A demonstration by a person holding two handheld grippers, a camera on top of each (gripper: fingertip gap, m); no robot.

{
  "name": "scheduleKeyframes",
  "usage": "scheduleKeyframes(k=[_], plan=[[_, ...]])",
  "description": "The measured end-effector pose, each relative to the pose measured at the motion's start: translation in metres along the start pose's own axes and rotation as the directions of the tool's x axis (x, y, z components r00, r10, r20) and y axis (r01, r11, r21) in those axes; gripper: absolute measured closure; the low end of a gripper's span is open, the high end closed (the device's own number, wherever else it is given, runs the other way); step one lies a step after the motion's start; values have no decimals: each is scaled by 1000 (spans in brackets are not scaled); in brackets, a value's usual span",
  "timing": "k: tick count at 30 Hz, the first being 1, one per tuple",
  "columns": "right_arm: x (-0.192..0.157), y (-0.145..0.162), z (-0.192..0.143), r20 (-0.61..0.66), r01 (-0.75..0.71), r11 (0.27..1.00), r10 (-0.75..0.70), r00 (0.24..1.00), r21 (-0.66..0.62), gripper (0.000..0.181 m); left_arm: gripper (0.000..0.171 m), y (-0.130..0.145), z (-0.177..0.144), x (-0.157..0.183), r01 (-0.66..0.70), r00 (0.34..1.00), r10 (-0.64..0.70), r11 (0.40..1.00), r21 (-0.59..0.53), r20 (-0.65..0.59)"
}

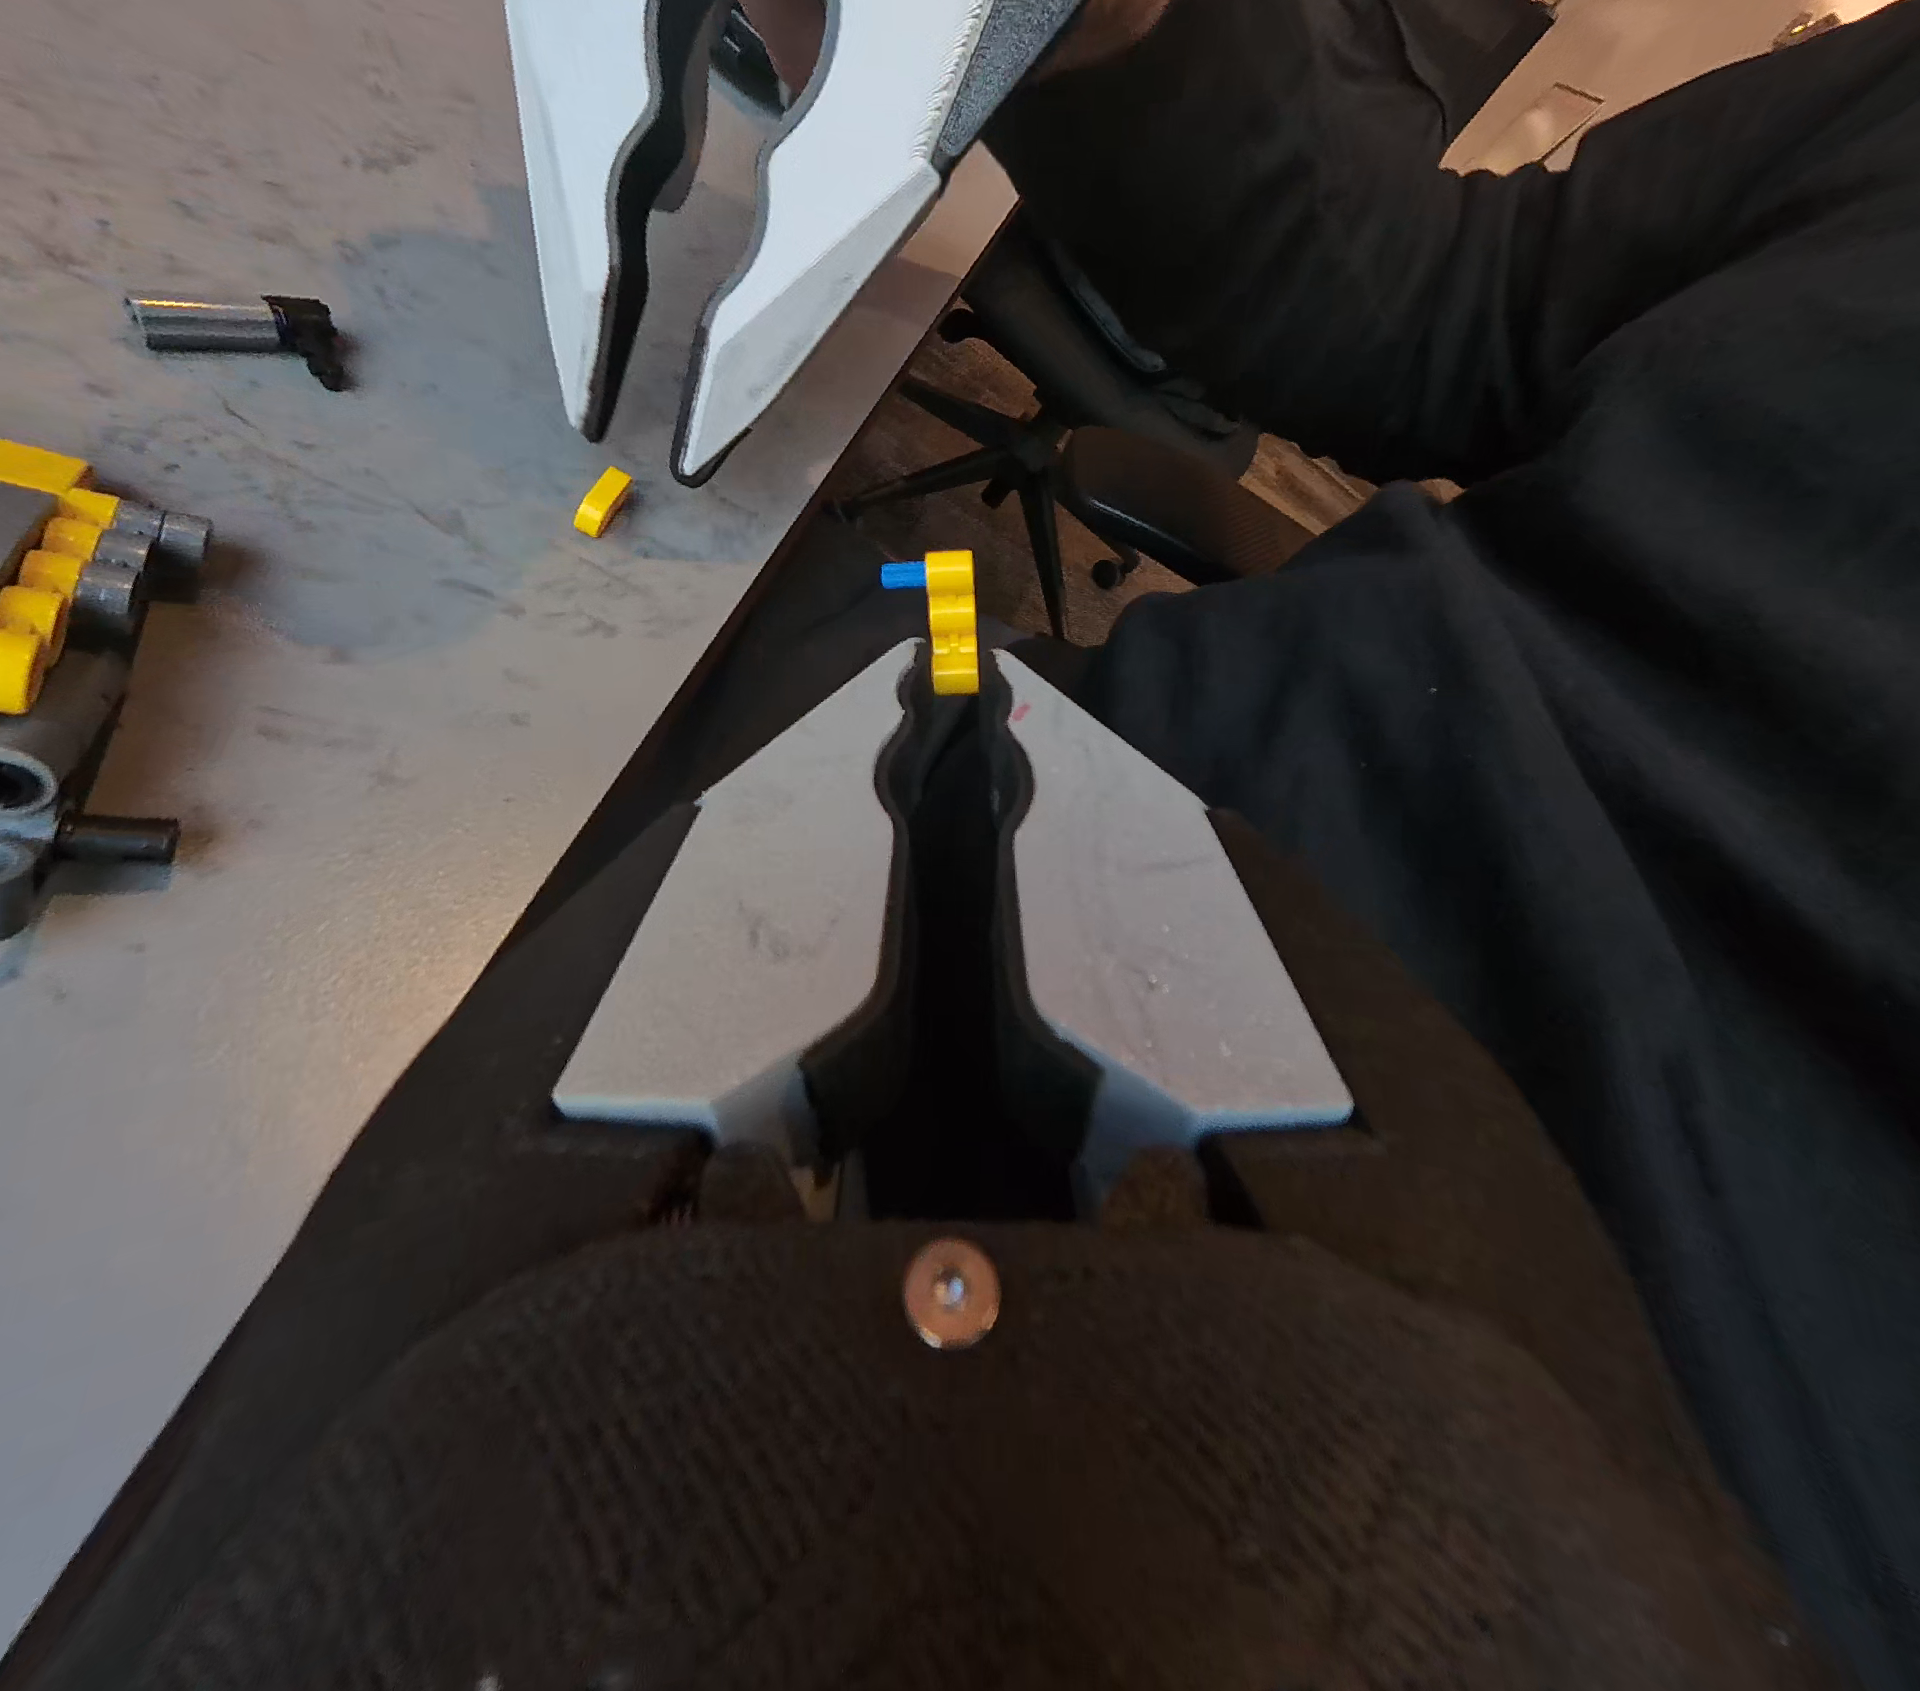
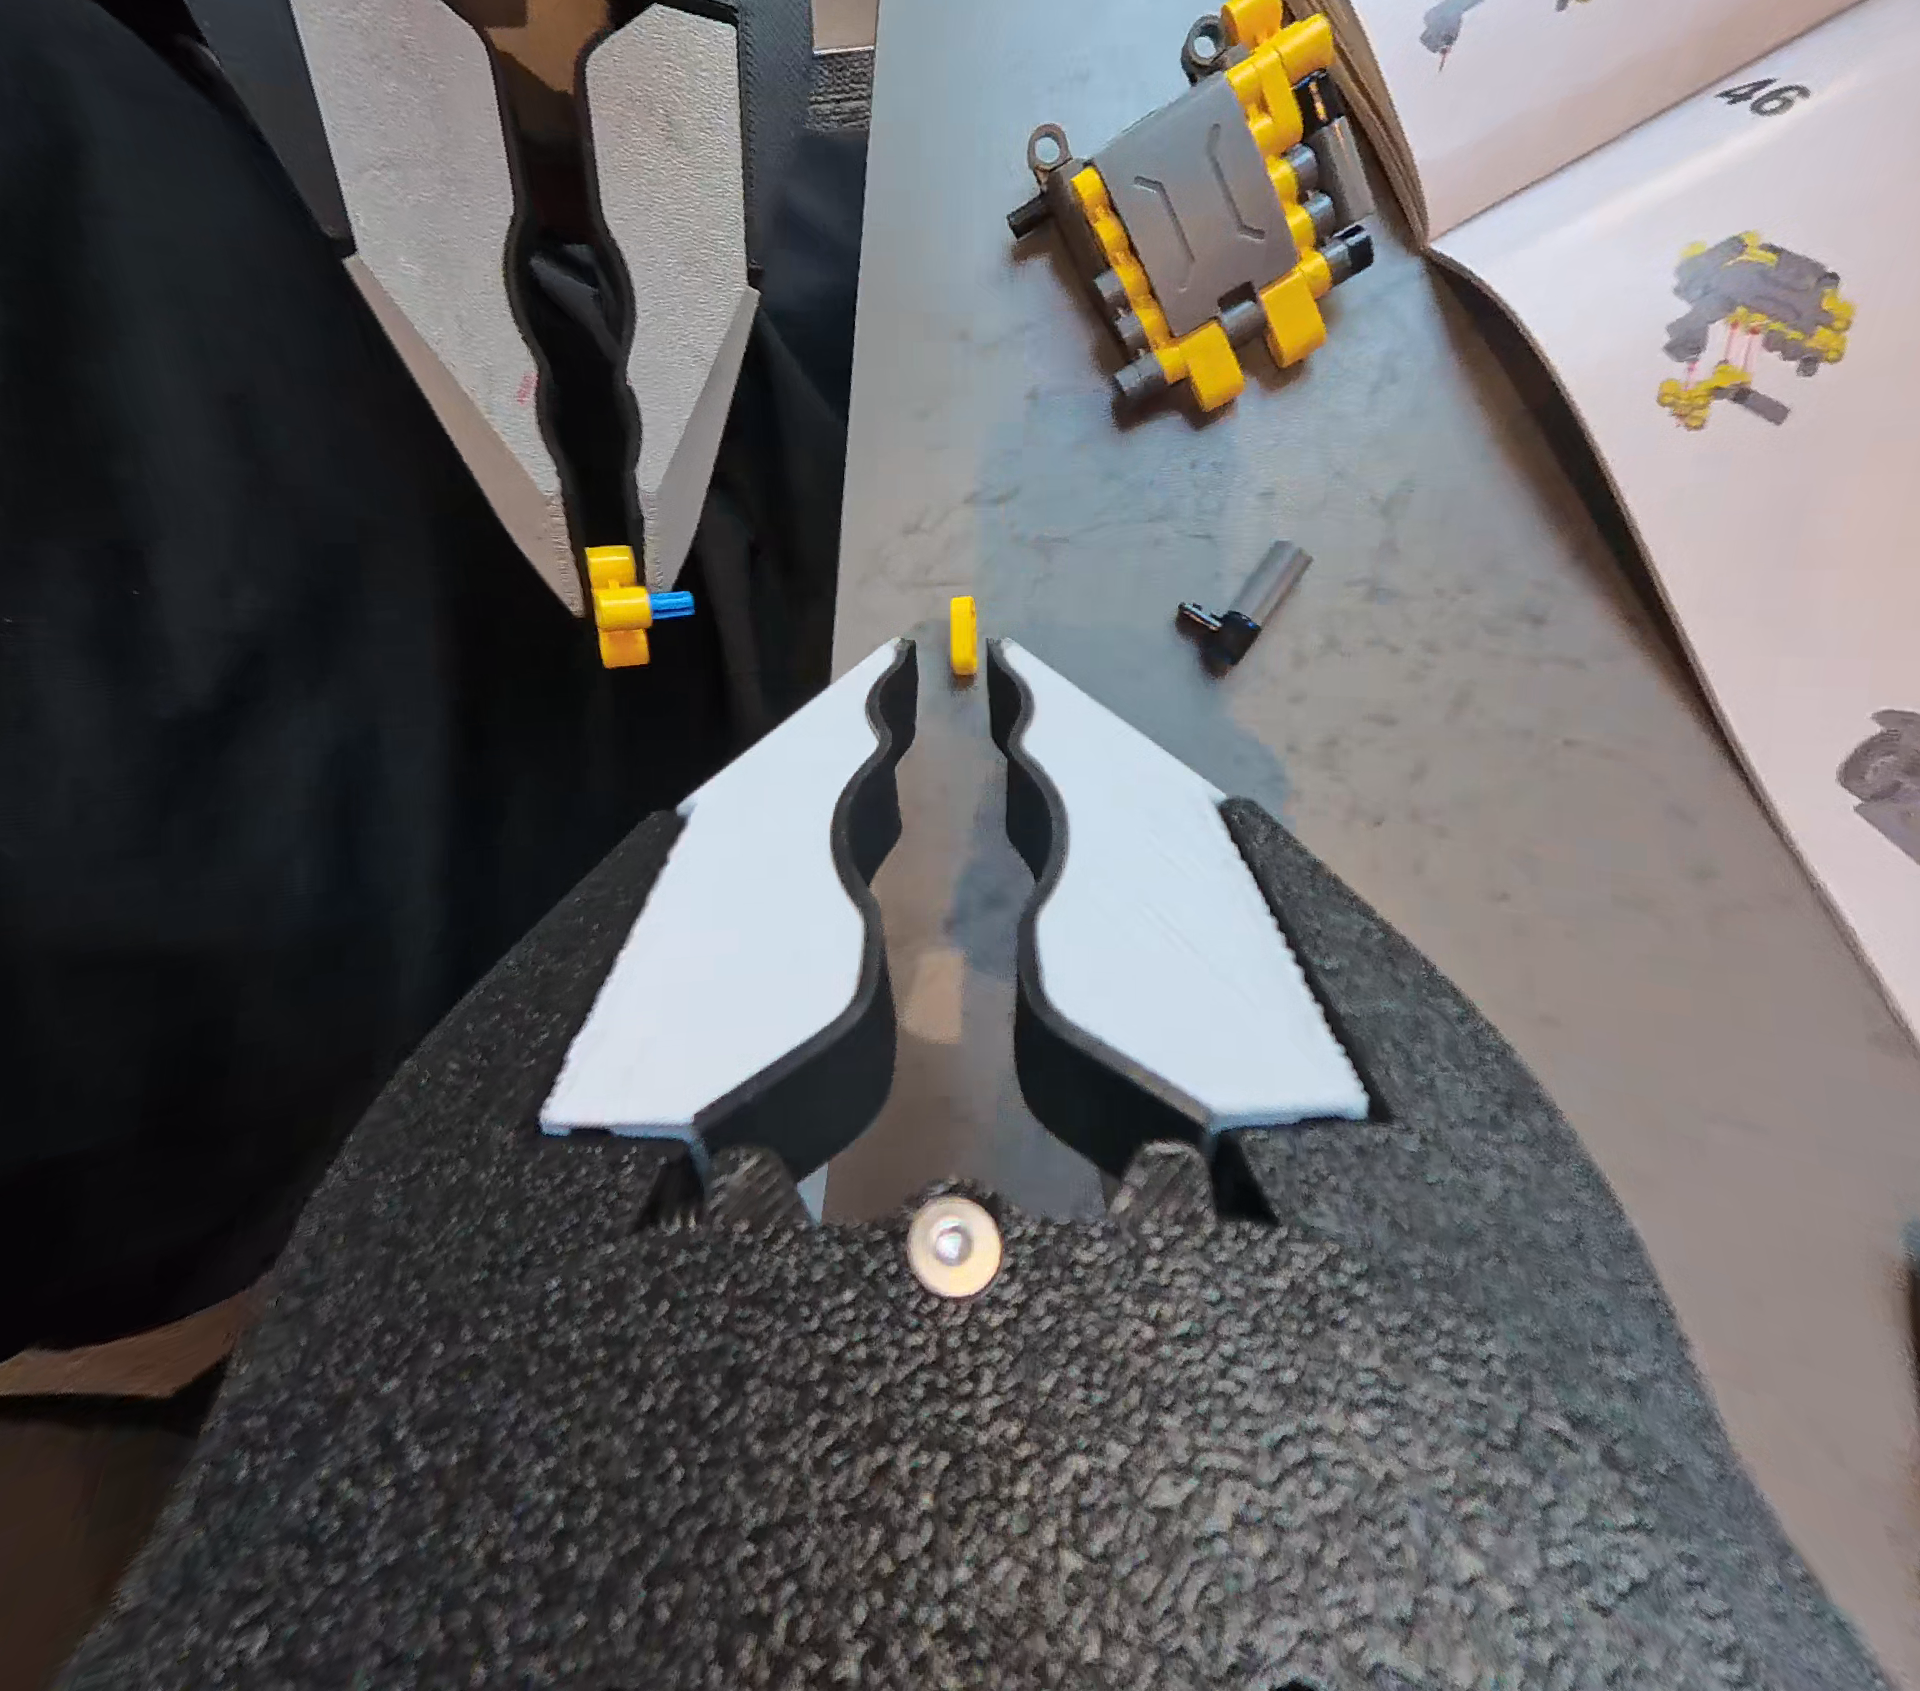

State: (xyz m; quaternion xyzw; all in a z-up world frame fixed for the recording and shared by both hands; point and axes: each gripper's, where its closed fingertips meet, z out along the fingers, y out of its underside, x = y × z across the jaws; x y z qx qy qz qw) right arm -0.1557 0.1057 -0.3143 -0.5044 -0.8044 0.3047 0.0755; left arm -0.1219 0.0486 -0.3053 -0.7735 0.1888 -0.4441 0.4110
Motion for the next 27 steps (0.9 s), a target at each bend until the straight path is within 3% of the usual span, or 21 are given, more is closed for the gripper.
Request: scheduleKeyframes(k=[7,11,18,27], plan=[[0,-2,-3,-165,238,971,-231,959,27,172,166,0,-1,-2,-15,1000,15,1000,-3,19],[-1,-3,0,-202,292,956,-284,937,10,179,166,1,1,-2,-7,1000,8,1000,-8,10],[5,0,8,-154,238,971,-234,960,9,179,166,0,-1,-2,-15,1000,15,1000,-4,14],[13,3,8,42,38,999,-39,998,29,178,166,2,0,-1,-13,1000,13,1000,-8,2]])
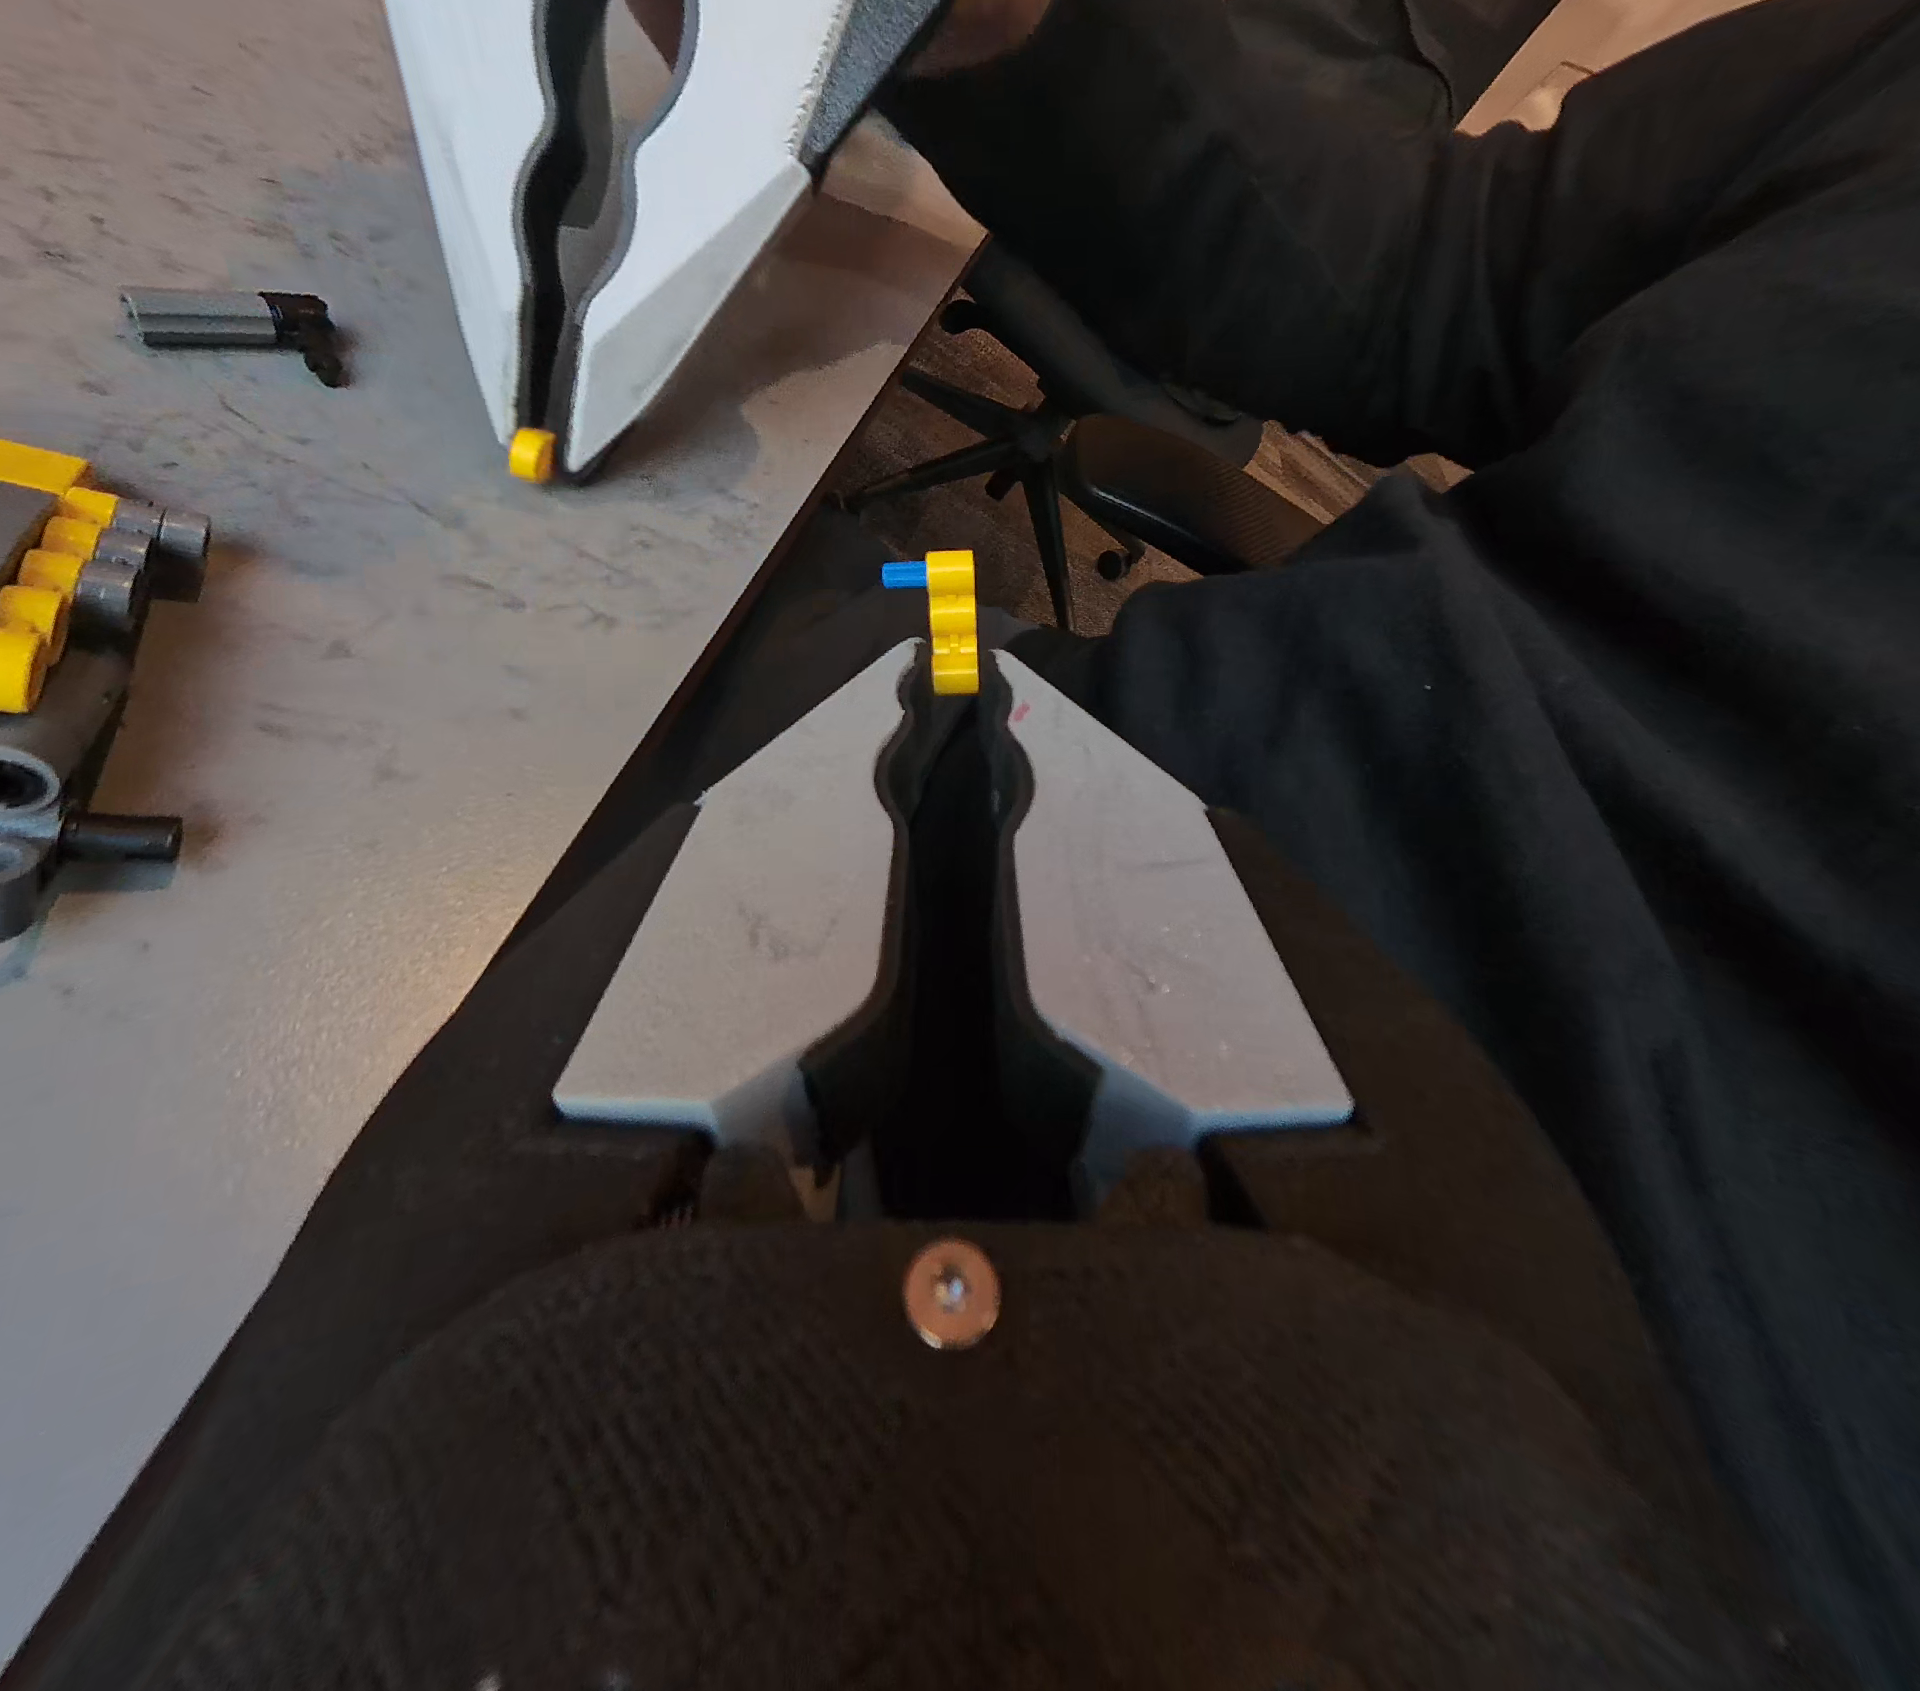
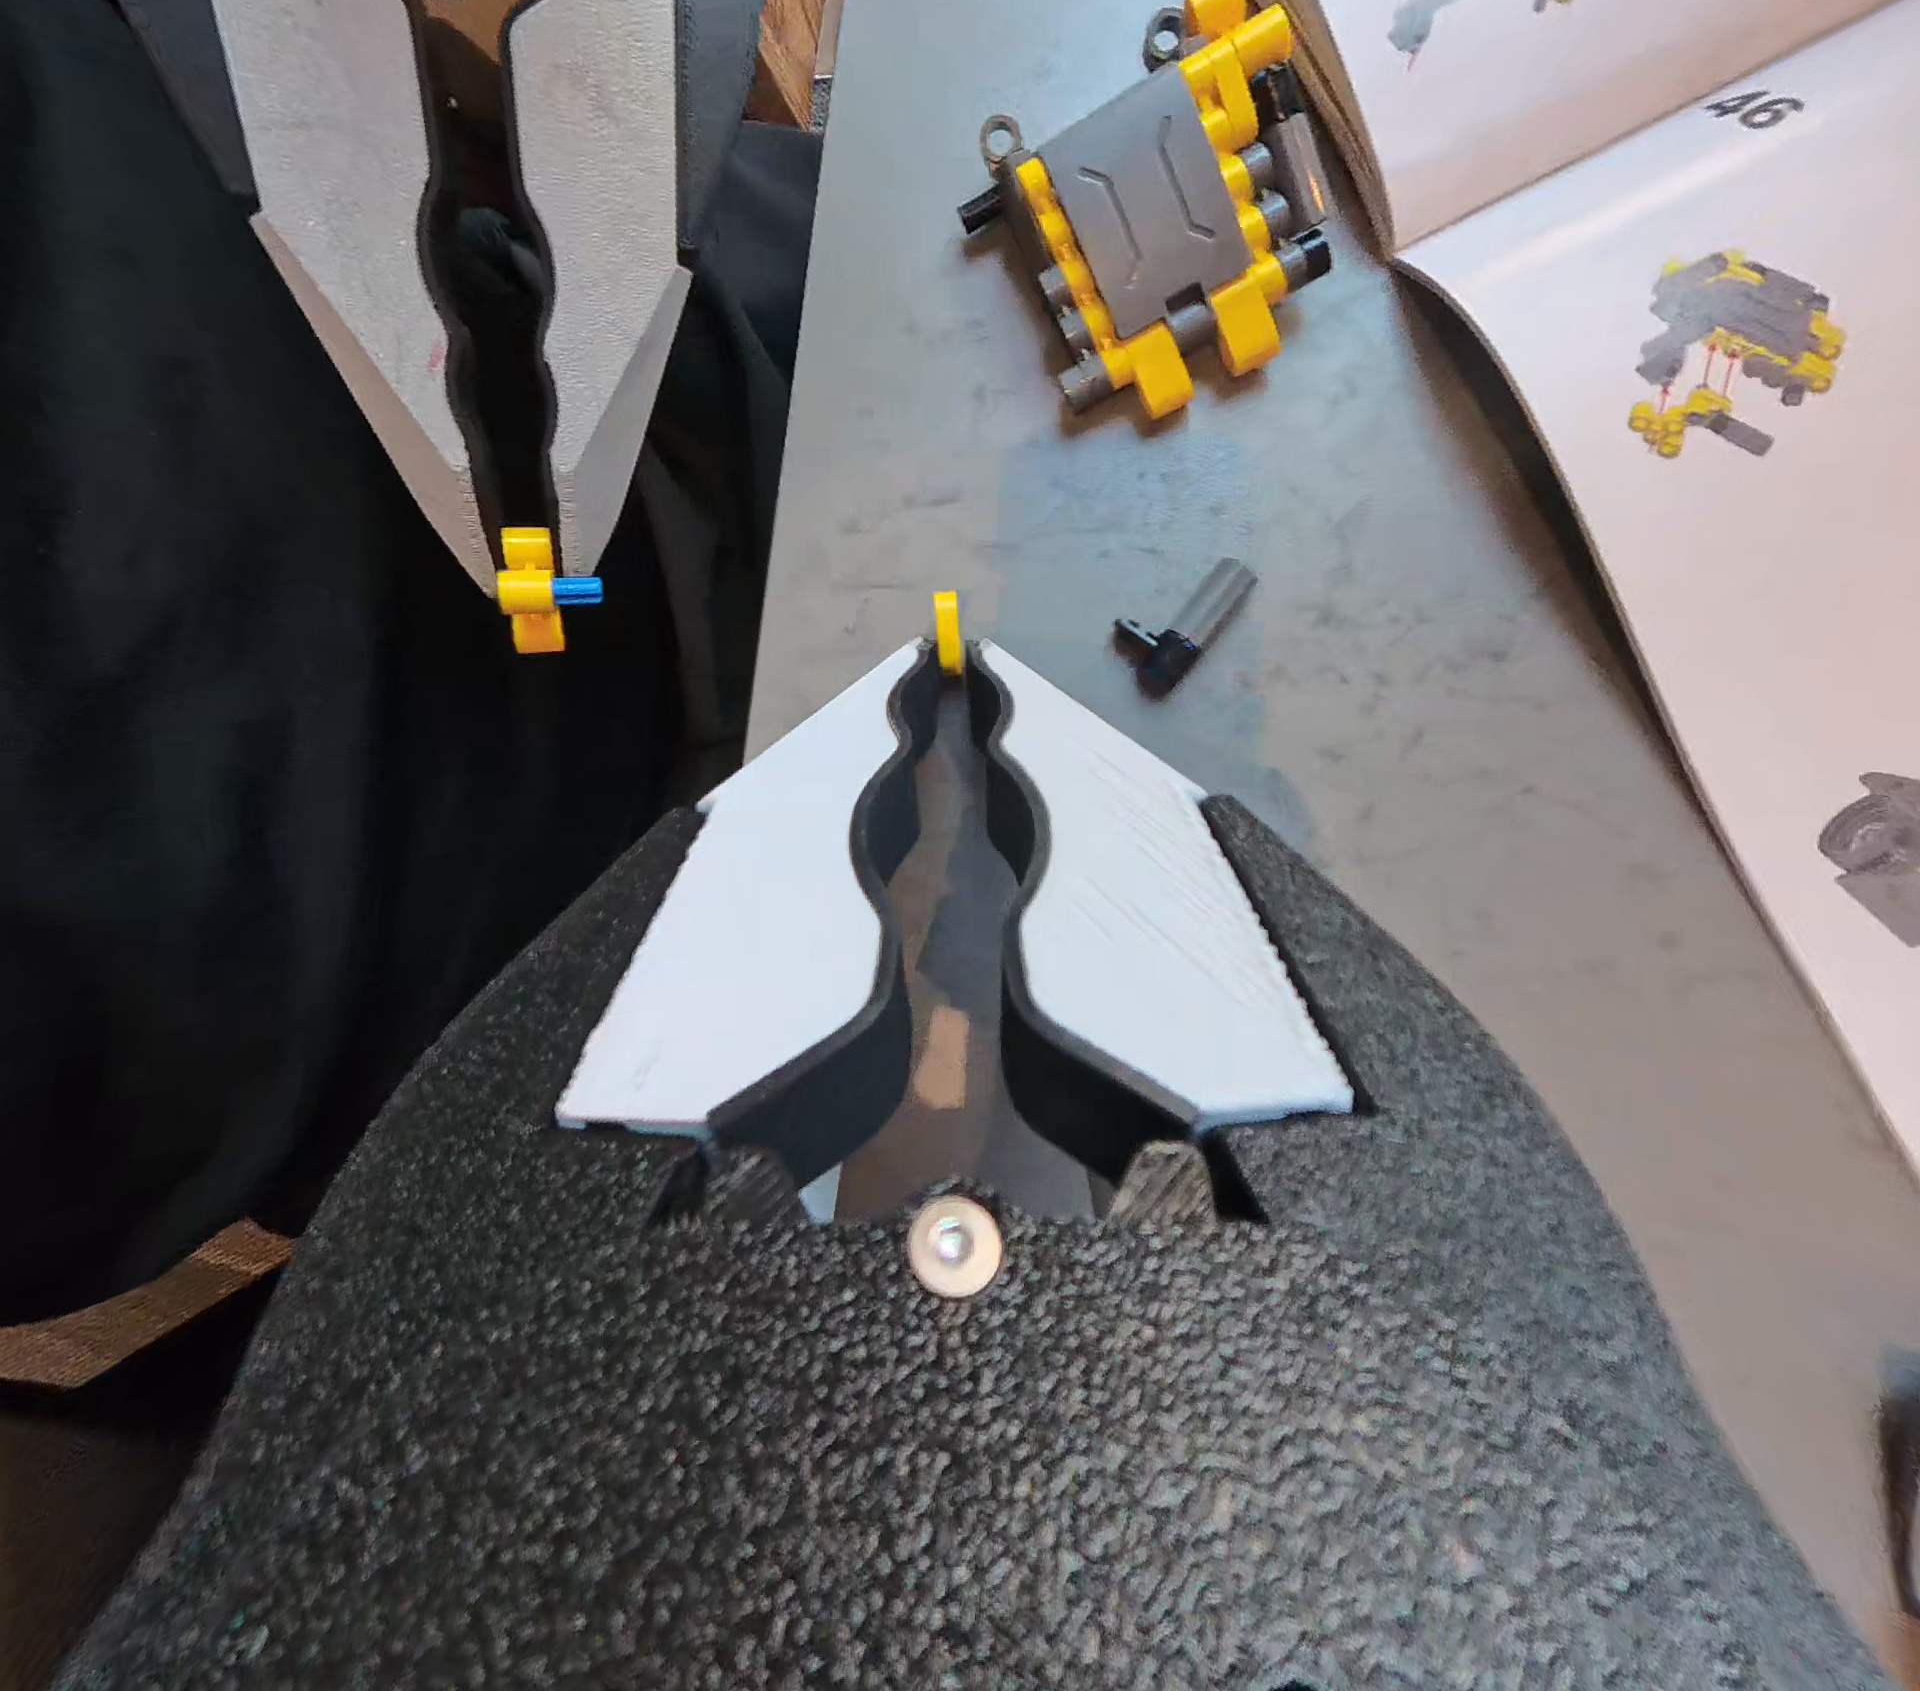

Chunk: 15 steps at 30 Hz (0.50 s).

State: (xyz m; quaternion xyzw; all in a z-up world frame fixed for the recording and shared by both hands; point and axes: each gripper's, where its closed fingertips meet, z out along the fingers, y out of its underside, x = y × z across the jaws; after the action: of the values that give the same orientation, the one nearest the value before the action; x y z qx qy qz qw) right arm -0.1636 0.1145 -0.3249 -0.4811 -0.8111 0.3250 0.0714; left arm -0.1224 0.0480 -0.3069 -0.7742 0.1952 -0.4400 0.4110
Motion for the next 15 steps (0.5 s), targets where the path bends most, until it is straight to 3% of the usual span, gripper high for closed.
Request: scheduleKeyframes(k=[7,15], plan=[[2,-3,-4,-19,70,997,-71,997,-16,173,166,1,0,-1,9,1000,-9,1000,1,-7],[0,-10,-8,-88,272,962,-271,958,1,172,166,2,0,-1,10,1000,-10,1000,-2,-11]])
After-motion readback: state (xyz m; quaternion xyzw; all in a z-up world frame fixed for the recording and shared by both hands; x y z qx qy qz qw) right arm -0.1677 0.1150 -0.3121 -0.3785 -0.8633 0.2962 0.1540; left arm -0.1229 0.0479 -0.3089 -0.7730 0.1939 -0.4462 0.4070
